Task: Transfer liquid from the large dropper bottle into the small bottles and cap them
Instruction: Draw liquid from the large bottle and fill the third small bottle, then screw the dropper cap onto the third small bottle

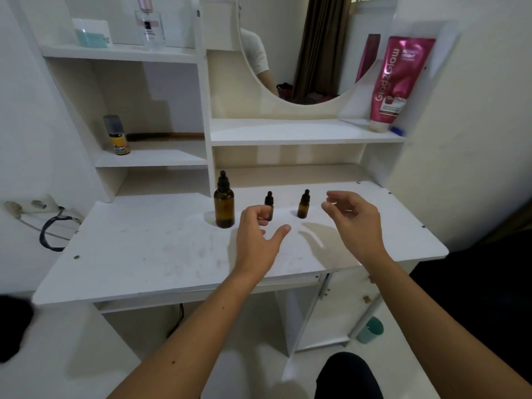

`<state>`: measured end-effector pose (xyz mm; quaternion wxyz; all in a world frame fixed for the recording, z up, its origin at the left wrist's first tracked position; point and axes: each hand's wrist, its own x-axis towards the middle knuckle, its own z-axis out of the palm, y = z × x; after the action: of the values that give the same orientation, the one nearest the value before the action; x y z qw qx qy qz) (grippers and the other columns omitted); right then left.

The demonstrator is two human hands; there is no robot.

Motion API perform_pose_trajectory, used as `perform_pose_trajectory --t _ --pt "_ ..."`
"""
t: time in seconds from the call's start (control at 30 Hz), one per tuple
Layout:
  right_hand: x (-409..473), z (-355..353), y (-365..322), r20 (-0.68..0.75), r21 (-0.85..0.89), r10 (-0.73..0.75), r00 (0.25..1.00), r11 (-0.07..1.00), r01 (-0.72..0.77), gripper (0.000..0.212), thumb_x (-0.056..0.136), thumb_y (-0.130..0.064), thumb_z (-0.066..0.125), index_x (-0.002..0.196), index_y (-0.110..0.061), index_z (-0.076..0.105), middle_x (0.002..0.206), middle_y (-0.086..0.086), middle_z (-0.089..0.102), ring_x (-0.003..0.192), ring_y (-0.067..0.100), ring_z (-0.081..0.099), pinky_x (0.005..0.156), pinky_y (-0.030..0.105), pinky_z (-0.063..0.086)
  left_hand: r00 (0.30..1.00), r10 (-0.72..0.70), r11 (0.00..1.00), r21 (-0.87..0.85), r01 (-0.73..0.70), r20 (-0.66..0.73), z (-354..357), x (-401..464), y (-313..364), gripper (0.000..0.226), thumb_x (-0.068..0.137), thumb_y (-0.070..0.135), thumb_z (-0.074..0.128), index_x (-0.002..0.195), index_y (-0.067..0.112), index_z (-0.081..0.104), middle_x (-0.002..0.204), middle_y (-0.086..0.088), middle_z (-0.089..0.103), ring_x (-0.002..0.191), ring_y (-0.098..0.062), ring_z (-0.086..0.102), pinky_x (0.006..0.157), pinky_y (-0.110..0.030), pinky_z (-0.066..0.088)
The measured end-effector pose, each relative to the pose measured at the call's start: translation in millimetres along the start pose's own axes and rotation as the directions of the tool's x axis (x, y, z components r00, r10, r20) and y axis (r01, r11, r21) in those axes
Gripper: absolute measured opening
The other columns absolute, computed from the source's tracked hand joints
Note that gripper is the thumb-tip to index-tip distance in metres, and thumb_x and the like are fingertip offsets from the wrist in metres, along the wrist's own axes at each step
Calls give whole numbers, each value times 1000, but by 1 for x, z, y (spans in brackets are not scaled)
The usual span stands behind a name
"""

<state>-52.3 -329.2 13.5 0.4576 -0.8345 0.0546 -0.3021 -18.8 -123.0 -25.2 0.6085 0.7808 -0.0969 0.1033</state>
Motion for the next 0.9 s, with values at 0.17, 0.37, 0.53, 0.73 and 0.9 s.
perform_pose_trajectory --t 0.17,0.37,0.53,0.73,0.9 --pt "0 -40 49 -59 -127 88 994 987 -95 25 92 -24 80 116 -21 76 108 -7 75 92 1 69 80 8 52 984 42 999 19 -46 175 45 1 7 42 91 35 77 126 29 54 117 13 60 103 -6 60 86 -16 53" --pt "16 -47 87 -40 -296 191 981 935 -195 33 86 -35 84 115 -22 76 110 -4 72 88 7 63 80 15 48 948 58 993 75 -86 314 82 13 10 48 96 34 71 139 25 53 137 9 61 121 -9 59 107 -34 52" --pt "30 -41 91 2 -364 217 976 910 -201 37 86 -39 84 113 -16 77 105 0 69 89 12 60 83 25 45 935 47 993 83 -82 352 110 27 12 53 97 34 69 145 24 50 144 4 58 130 -10 55 111 -36 48" --pt "29 -43 98 -55 -341 203 978 917 -209 22 92 -31 78 108 -16 80 100 -1 71 89 13 64 86 26 49 944 28 994 94 -62 330 143 48 12 57 96 28 72 148 17 48 144 0 58 129 -14 57 110 -36 48" --pt "23 -44 95 -130 -228 191 973 949 -217 15 94 -24 76 108 -18 79 100 -5 75 87 6 67 86 16 51 961 27 993 101 -57 274 161 59 9 53 94 24 75 143 15 54 132 0 65 120 -14 62 106 -38 52"
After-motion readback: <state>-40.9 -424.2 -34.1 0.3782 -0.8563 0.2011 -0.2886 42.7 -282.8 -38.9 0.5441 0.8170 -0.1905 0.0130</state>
